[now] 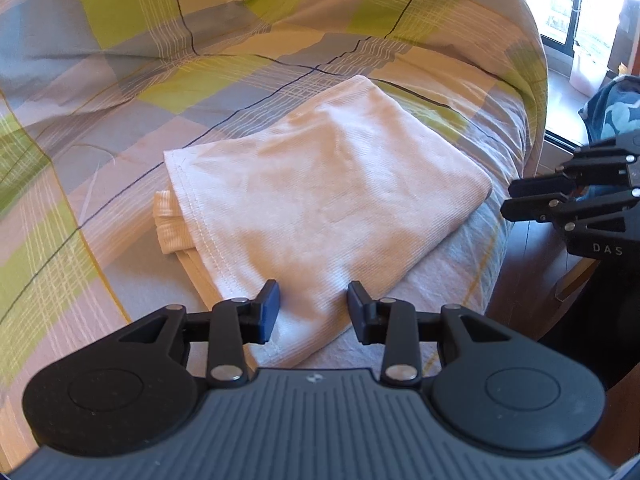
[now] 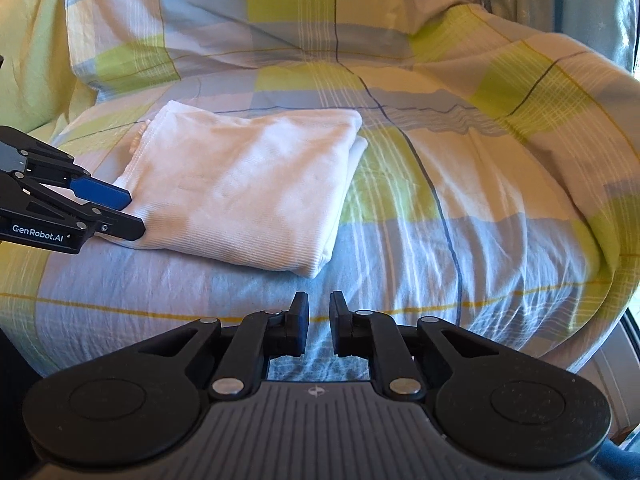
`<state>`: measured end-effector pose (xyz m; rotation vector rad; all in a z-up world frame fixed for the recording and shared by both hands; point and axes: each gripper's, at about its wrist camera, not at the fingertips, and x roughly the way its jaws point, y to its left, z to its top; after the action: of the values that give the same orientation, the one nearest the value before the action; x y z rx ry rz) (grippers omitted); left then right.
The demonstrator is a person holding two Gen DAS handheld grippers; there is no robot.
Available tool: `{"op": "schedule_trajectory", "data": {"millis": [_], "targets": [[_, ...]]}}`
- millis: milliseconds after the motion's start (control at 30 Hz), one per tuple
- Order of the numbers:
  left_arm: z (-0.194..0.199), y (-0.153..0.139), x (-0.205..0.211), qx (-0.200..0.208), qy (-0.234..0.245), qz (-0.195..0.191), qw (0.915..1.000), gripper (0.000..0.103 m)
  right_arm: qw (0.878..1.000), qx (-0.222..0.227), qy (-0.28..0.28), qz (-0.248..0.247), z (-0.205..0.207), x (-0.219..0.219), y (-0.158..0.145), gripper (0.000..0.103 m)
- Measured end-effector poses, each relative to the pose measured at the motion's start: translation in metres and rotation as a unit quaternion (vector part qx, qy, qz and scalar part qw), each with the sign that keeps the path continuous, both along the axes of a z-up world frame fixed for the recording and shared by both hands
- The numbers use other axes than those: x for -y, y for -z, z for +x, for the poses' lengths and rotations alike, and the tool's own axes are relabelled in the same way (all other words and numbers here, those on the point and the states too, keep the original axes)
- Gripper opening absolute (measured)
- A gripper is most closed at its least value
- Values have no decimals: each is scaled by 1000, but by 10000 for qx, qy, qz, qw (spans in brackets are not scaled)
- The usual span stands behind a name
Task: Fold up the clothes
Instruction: 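Grasp the folded tank top ends with both grippers and lift it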
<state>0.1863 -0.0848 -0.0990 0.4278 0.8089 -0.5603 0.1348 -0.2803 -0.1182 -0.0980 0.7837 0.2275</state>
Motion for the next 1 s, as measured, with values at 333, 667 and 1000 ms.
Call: {"op": "schedule_trajectory", "data": {"millis": [333, 667, 1000], "targets": [[-66, 32, 34, 1588, 2034, 2106, 9429, 54, 9186, 1079, -2521, -2846, -11, -72, 21, 48], [-37, 53, 46, 2621, 2219, 2730, 8986, 59, 8235, 1916, -3470, -4060, 5, -92, 47, 45], [-37, 71, 48, 2805, 2386, 3342, 8676, 31, 8121, 1879, -3188, -4512, 19, -87, 65, 29]]}}
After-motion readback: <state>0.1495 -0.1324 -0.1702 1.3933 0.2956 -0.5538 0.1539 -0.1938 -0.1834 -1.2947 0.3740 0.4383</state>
